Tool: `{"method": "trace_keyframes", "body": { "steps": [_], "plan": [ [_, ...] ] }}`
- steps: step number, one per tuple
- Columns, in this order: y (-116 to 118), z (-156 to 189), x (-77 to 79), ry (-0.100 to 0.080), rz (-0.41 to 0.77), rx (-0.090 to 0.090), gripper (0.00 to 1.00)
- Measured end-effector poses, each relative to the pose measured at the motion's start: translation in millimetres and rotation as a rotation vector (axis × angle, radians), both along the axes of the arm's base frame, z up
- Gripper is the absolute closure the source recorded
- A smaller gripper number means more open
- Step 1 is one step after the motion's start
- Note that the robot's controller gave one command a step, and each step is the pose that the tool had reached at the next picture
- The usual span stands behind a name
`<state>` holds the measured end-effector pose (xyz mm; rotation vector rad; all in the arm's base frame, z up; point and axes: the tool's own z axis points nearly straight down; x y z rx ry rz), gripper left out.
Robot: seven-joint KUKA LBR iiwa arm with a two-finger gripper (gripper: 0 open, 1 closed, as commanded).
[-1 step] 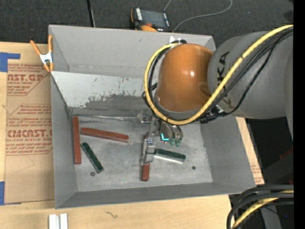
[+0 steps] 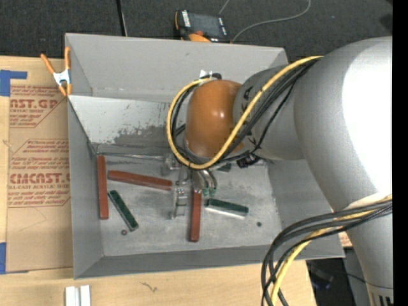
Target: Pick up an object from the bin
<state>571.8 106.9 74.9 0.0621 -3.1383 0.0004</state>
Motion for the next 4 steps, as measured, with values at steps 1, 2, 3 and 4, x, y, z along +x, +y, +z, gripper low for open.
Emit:
{"method": "trace_keyframes", "body": {
  "steps": [1, 2, 3, 4],
  "plan": [
    [7.4, -5.4, -1.5, -0.003, 0.147, 0.001, 0.0],
    [7.2, -4.9, -1.1, -0.004, 0.145, 0.002, 1.0],
    [-9.7, 34.8, 21.2, -0.008, 0.378, 0.001, 1.0],
    [-9.1, 33.6, 20.2, -0.005, 0.378, 0.002, 0.0]
  ]
}}
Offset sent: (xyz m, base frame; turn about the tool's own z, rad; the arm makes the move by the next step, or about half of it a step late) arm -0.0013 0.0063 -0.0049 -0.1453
